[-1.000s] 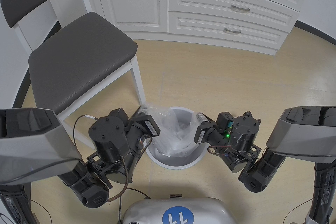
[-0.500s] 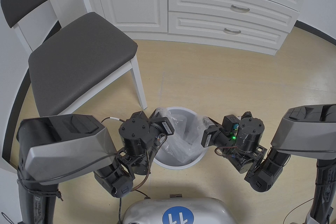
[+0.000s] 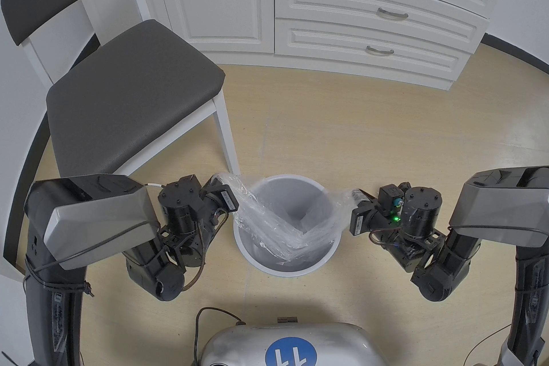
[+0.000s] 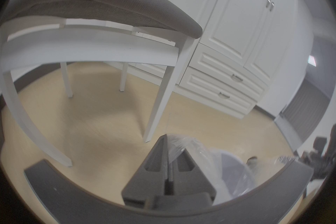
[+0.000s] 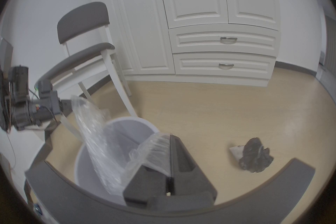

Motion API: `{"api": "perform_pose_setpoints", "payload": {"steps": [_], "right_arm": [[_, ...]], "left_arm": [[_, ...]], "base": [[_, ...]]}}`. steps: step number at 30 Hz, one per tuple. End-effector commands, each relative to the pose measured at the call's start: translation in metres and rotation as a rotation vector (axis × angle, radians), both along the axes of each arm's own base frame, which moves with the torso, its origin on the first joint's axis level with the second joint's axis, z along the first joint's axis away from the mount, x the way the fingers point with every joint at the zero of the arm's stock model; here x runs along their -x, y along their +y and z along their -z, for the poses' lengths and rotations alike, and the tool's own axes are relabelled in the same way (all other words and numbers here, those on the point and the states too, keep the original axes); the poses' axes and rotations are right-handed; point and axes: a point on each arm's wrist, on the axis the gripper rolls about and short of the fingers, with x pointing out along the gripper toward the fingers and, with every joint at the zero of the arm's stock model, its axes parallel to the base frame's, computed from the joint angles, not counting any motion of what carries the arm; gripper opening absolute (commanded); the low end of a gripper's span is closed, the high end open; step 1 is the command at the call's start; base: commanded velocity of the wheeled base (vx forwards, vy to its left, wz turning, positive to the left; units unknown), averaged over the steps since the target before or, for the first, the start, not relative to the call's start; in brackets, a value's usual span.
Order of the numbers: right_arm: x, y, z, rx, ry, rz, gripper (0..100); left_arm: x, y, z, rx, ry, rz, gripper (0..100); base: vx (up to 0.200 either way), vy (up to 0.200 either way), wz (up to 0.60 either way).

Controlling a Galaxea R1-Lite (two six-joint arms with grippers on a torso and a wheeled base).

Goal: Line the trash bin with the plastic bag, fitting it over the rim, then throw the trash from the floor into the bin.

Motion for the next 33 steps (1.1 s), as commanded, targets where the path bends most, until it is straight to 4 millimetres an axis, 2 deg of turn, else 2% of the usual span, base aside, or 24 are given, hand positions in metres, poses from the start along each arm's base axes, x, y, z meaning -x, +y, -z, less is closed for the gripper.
{"api": "perform_pose_setpoints", "payload": {"steps": [1,2,5,14,22,28,33], "right_arm": [[0.001,-0.03,-0.008,0.05,-0.015,0.025,0],[0.005,-0.041,-0.011,0.082,-0.013,0.016,0],[0.009,-0.059,-0.01,0.158,-0.008,0.018,0],[0.01,-0.09,0.011,0.325,0.055,0.048,0],[0.011,-0.098,0.029,0.368,0.11,0.024,0],[0.018,-0.103,0.033,0.423,0.134,0.002,0],[0.03,-0.108,0.031,0.445,0.143,-0.057,0]], "left_arm": [[0.008,0.024,-0.012,-0.077,0.006,-0.007,0],[0.013,0.033,-0.012,-0.135,0.019,-0.017,0],[0.02,0.043,-0.011,-0.212,0.04,-0.027,0],[0.026,0.058,0.0,-0.34,0.091,-0.045,0],[0.03,0.06,0.002,-0.352,0.105,-0.042,0],[0.035,0.06,0.003,-0.36,0.118,-0.021,0],[0.053,0.064,-0.006,-0.356,0.126,0.062,0]], "base": [[0.0,0.0,0.0],[0.0,0.0,0.0],[0.0,0.0,0.0],[0.0,0.0,0.0],[0.0,0.0,0.0],[0.0,0.0,0.0],[0.0,0.0,0.0]]}}
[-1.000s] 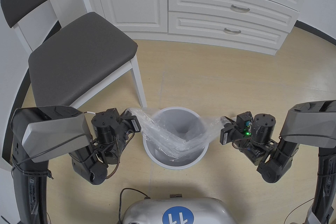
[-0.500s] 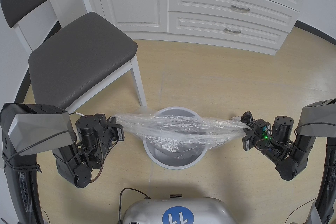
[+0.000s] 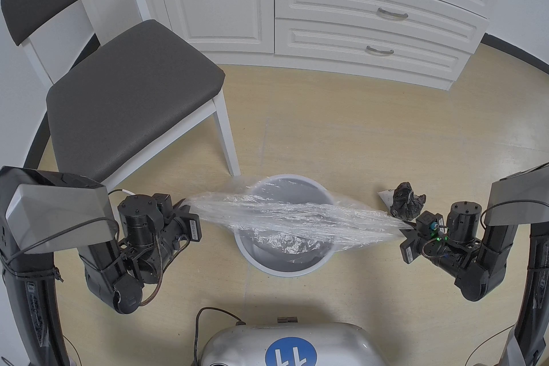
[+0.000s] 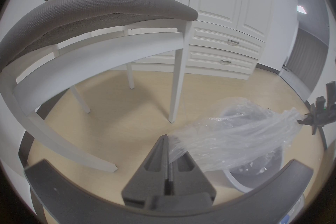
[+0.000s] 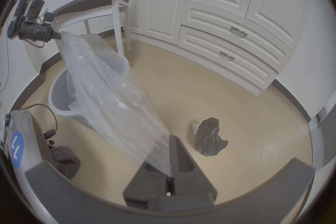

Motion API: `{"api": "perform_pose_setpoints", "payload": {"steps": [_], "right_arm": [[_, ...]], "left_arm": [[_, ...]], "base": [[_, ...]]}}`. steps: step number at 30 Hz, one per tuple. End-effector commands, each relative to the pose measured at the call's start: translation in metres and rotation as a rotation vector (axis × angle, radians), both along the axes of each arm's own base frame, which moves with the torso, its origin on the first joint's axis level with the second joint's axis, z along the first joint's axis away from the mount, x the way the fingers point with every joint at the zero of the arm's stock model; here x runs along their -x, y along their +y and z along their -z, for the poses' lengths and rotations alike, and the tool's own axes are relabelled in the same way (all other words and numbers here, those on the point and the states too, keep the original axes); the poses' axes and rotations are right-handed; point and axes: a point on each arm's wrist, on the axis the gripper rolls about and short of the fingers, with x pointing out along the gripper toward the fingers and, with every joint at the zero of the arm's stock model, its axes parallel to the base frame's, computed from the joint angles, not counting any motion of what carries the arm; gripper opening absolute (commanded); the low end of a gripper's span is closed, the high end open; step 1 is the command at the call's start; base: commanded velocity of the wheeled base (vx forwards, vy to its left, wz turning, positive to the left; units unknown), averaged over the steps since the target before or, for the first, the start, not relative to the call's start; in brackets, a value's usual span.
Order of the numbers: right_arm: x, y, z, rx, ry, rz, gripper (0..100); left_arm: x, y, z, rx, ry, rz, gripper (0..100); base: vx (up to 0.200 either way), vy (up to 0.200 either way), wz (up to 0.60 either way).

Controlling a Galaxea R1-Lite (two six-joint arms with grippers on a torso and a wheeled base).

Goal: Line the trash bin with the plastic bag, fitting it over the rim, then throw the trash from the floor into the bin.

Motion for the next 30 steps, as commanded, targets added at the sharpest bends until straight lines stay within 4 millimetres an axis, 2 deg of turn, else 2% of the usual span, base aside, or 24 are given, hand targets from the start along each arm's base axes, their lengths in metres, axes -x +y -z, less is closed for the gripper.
{"api": "perform_pose_setpoints", "payload": {"steps": [1,5,10,11,12,19,24,30], "right_arm": [[0.013,-0.005,-0.003,0.023,0.01,-0.042,0],[0.023,-0.006,0.0,0.052,0.042,-0.073,0],[0.036,-0.006,0.001,0.071,0.077,-0.087,0],[0.05,-0.007,-0.001,0.078,0.11,-0.096,0],[0.056,-0.007,-0.001,0.084,0.123,-0.101,0],[0.085,-0.007,-0.002,0.126,0.187,-0.146,0],[0.092,-0.003,0.01,0.146,0.258,-0.172,0],[0.093,0.0,0.024,0.189,0.311,-0.207,0]], "left_arm": [[0.022,0.005,-0.011,0.006,0.022,0.074,0],[0.041,0.012,-0.013,-0.042,0.06,0.168,0],[0.048,0.015,-0.015,-0.068,0.064,0.183,0],[0.053,0.017,-0.015,-0.08,0.074,0.187,0],[0.055,0.018,-0.014,-0.087,0.078,0.19,0],[0.075,0.025,-0.013,-0.155,0.117,0.241,0],[0.09,0.03,-0.001,-0.182,0.202,0.269,0],[0.093,0.03,0.012,-0.226,0.259,0.285,0]], "base": [[0.0,0.0,0.0],[0.0,0.0,0.0],[0.0,0.0,0.0],[0.0,0.0,0.0],[0.0,0.0,0.0],[0.0,0.0,0.0],[0.0,0.0,0.0],[0.0,0.0,0.0]]}}
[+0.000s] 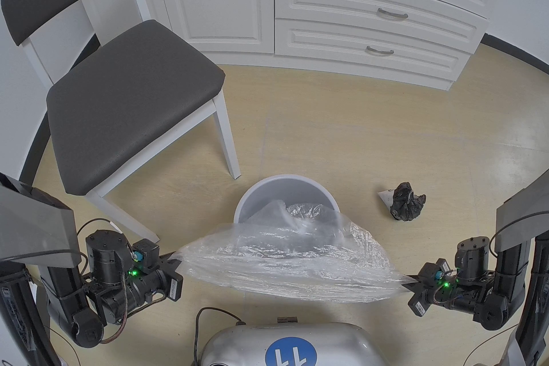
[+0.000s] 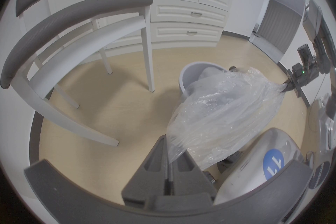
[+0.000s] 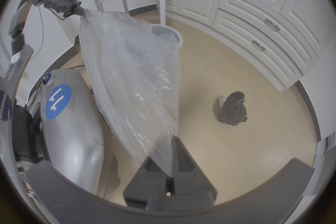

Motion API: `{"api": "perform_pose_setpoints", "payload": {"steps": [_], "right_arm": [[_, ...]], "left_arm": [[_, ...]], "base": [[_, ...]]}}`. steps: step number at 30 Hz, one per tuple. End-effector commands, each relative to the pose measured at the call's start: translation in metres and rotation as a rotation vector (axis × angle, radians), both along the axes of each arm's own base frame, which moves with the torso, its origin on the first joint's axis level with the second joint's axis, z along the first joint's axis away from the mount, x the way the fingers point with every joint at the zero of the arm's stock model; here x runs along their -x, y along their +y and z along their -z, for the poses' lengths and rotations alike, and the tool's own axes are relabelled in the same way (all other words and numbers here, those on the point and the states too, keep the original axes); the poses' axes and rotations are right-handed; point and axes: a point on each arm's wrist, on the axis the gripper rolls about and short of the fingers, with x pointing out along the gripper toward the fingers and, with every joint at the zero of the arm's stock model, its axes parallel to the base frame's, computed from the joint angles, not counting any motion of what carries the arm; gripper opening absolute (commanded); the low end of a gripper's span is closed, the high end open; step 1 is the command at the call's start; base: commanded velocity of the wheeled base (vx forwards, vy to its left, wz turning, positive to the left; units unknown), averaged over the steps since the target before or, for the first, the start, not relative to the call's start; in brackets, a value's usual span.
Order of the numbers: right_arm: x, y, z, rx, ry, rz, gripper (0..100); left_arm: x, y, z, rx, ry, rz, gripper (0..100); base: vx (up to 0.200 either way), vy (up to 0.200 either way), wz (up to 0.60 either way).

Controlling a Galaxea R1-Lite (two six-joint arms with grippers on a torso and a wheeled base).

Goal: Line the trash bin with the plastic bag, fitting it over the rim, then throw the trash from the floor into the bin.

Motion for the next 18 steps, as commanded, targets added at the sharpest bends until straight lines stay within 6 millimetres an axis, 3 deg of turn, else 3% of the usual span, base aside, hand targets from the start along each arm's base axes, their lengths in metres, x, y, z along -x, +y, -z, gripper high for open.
{"api": "perform_pose_setpoints", "payload": {"steps": [1,11,18], "right_arm": [[0.005,0.001,0.013,0.029,0.056,-0.02,0],[-0.012,0.005,0.023,0.035,0.034,0.008,0],[-0.046,0.03,0.012,-0.042,-0.12,0.102,0]], "left_arm": [[0.003,0.001,0.011,-0.037,0.047,0.009,0],[-0.015,-0.004,0.021,-0.034,0.038,-0.014,0],[-0.049,-0.004,0.016,0.005,-0.062,-0.136,0]], "base": [[0.0,0.0,0.0],[0.0,0.0,0.0],[0.0,0.0,0.0]]}}
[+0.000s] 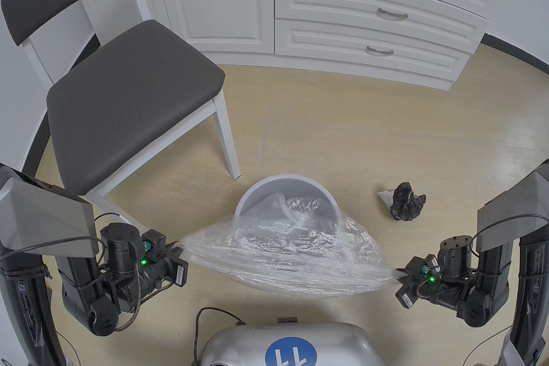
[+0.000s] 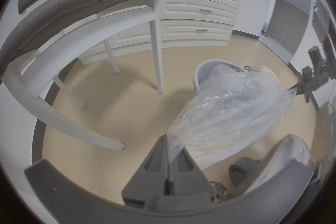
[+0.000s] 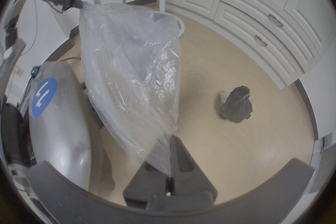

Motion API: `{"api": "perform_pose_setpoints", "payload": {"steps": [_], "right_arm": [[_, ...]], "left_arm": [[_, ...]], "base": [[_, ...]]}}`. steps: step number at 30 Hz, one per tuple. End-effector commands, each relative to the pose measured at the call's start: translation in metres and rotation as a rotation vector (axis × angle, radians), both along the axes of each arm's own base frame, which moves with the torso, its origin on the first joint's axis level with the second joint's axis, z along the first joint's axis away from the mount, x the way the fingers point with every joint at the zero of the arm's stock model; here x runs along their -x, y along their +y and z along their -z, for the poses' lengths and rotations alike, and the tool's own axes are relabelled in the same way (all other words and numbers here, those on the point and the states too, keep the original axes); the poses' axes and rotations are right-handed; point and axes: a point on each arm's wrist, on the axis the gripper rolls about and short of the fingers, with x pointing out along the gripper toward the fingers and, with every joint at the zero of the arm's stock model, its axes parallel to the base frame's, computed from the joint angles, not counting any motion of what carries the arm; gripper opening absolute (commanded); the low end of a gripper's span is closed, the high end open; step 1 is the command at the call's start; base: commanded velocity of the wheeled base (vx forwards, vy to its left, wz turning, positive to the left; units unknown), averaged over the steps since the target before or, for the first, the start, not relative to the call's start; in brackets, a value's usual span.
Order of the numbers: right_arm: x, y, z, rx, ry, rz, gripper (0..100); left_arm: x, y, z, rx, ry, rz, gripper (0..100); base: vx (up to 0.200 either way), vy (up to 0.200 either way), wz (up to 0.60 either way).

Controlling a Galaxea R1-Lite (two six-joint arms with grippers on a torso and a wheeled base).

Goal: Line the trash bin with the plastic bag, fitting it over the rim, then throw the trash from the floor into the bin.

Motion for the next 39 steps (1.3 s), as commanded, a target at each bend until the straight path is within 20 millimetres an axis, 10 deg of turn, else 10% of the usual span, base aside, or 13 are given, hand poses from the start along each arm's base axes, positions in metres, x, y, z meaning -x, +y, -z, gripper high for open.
{"api": "perform_pose_setpoints", "payload": {"steps": [1,7,33,34,39], "right_arm": [[-0.022,0.018,-0.007,-0.056,-0.11,0.037,0],[-0.051,0.031,-0.012,-0.077,-0.222,0.055,0],[-0.055,0.005,-0.002,-0.014,-0.193,0.067,0],[-0.054,0.005,-0.003,-0.009,-0.194,0.064,100],[-0.035,0.005,-0.021,-0.036,-0.193,-0.014,100]], "left_arm": [[-0.019,-0.001,0.0,0.027,-0.046,-0.067,0],[-0.032,-0.006,-0.001,0.062,-0.084,-0.125,0],[-0.029,-0.023,0.019,0.057,-0.025,-0.081,0],[-0.029,-0.022,0.019,0.057,-0.025,-0.081,0],[-0.027,-0.021,0.013,0.062,-0.036,-0.083,0]], "base": [[0.0,0.0,0.0],[0.0,0.0,0.0],[0.0,0.0,0.0],[0.0,0.0,0.0],[0.0,0.0,0.0]]}}
